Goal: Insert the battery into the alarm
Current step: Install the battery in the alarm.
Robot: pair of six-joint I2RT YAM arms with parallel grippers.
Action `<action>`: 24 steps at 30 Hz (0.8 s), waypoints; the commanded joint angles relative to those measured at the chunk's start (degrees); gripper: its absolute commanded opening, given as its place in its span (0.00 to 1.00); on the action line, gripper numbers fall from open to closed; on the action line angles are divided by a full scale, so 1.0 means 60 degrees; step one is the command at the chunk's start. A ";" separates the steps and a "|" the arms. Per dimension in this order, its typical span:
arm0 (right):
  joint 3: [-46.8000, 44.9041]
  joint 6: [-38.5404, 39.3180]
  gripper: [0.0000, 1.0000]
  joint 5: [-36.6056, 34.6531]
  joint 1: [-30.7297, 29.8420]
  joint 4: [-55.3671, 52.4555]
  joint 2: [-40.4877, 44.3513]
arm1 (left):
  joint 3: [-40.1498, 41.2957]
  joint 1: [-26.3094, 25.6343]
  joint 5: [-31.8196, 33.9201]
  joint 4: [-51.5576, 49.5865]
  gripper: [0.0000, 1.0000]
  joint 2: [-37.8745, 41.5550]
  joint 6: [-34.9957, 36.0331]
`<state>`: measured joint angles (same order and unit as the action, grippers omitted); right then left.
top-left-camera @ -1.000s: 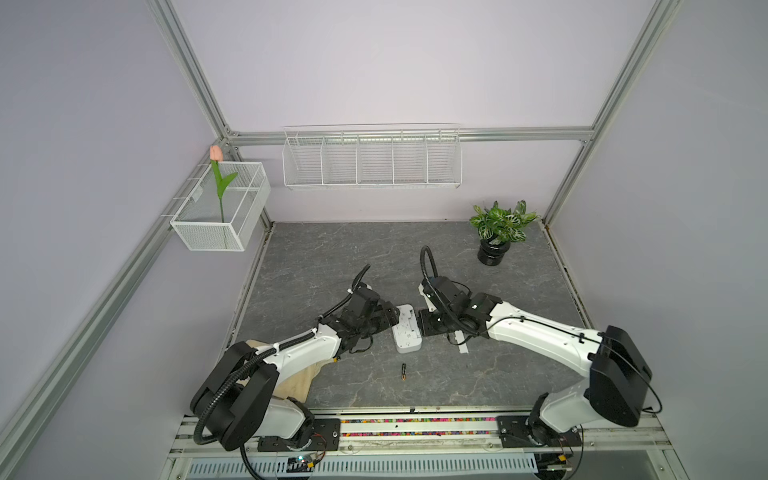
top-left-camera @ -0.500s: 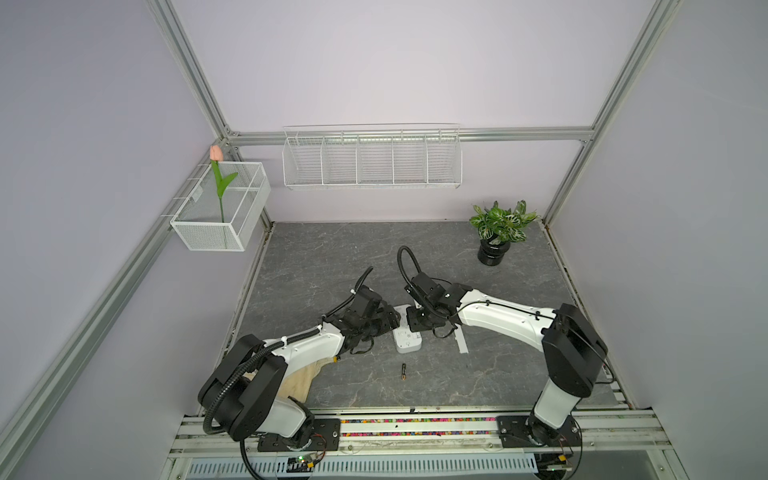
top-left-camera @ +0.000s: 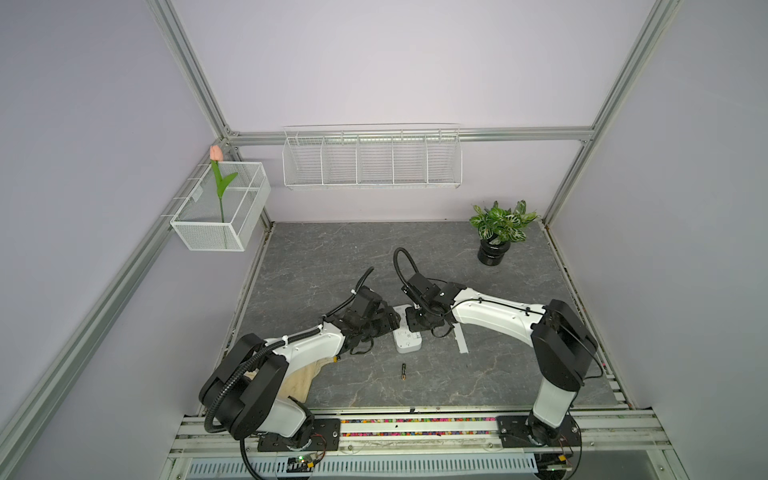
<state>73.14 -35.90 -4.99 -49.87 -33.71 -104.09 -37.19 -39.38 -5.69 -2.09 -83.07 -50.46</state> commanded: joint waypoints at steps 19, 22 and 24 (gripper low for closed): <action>0.0602 0.0224 0.21 -0.0787 -0.0049 -0.0694 -0.0361 | -0.0172 0.0029 0.0085 -0.0267 0.79 0.0038 0.0148; 0.0600 0.0229 0.23 -0.0988 -0.0084 -0.0766 -0.0294 | -0.0174 0.0029 0.0094 -0.0267 0.79 0.0046 0.0147; 0.0521 0.0341 0.26 -0.1078 -0.0094 -0.0705 -0.0113 | -0.0188 0.0029 0.0089 -0.0296 0.79 0.0045 0.0151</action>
<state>75.88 -35.03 -9.61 -50.04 -36.53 -105.14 -37.19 -39.38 -5.67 -3.05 -83.05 -50.28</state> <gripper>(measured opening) 0.256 0.792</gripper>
